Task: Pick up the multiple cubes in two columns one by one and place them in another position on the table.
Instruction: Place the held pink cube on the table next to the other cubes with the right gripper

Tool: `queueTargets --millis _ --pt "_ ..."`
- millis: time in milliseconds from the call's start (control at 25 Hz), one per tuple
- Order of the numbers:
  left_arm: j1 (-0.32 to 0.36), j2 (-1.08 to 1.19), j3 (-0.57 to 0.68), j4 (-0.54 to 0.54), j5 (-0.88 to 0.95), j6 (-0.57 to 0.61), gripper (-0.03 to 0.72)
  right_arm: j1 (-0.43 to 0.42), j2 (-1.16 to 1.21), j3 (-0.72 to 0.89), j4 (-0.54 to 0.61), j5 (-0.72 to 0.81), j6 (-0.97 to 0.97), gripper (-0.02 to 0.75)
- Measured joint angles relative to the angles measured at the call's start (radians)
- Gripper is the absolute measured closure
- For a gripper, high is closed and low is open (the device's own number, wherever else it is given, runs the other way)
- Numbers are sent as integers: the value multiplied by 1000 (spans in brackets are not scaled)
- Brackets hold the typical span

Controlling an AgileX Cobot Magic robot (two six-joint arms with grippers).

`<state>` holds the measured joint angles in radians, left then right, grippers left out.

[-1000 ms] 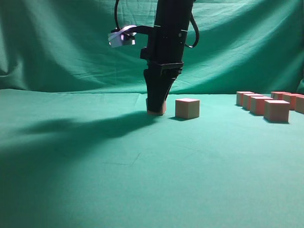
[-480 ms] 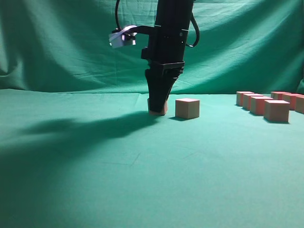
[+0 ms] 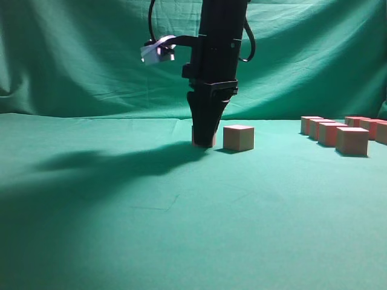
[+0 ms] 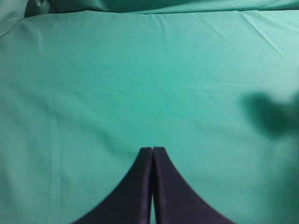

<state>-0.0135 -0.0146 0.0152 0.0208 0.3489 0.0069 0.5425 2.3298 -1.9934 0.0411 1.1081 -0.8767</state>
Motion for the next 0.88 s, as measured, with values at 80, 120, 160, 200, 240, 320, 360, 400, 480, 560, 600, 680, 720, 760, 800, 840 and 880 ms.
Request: queueTargets --millis 80,120,160,200,240,320,360,400,480,560,600,680,720,760,800,840,880 --pt "0 0 0 0 0 0 688 0 0 0 0 0 2 308" --pt "0 0 0 0 0 0 688 0 0 0 0 0 5 271" --pt "0 0 0 0 0 0 688 0 0 0 0 -3 16 232" --pt "0 0 0 0 0 0 688 0 0 0 0 -9 29 200" --pt "0 0 0 0 0 0 688 0 0 0 0 -17 43 163" --pt "0 0 0 0 0 0 688 0 0 0 0 -27 57 152" --pt "0 0 0 0 0 0 688 0 0 0 0 -31 60 152" --pt "0 0 0 0 0 0 688 0 0 0 0 -31 61 152" --pt "0 0 0 0 0 0 688 0 -10 -4 0 -28 76 152" --pt "0 0 0 0 0 0 688 0 -25 -22 7 -15 92 126" --pt "0 0 0 0 0 0 688 -2 -39 -39 18 -1 97 126" --pt "0 0 0 0 0 0 688 -2 -73 -75 56 38 103 126" --pt "0 0 0 0 0 0 688 -2 -95 -89 79 58 103 126" --pt "0 0 0 0 0 0 688 -2 -122 -106 102 79 105 126" --pt "0 0 0 0 0 0 688 -2 -142 -116 123 100 105 126" --pt "0 0 0 0 0 0 688 -2 -168 -123 137 111 110 178" --pt "0 0 0 0 0 0 688 -2 -194 -127 138 120 133 192"
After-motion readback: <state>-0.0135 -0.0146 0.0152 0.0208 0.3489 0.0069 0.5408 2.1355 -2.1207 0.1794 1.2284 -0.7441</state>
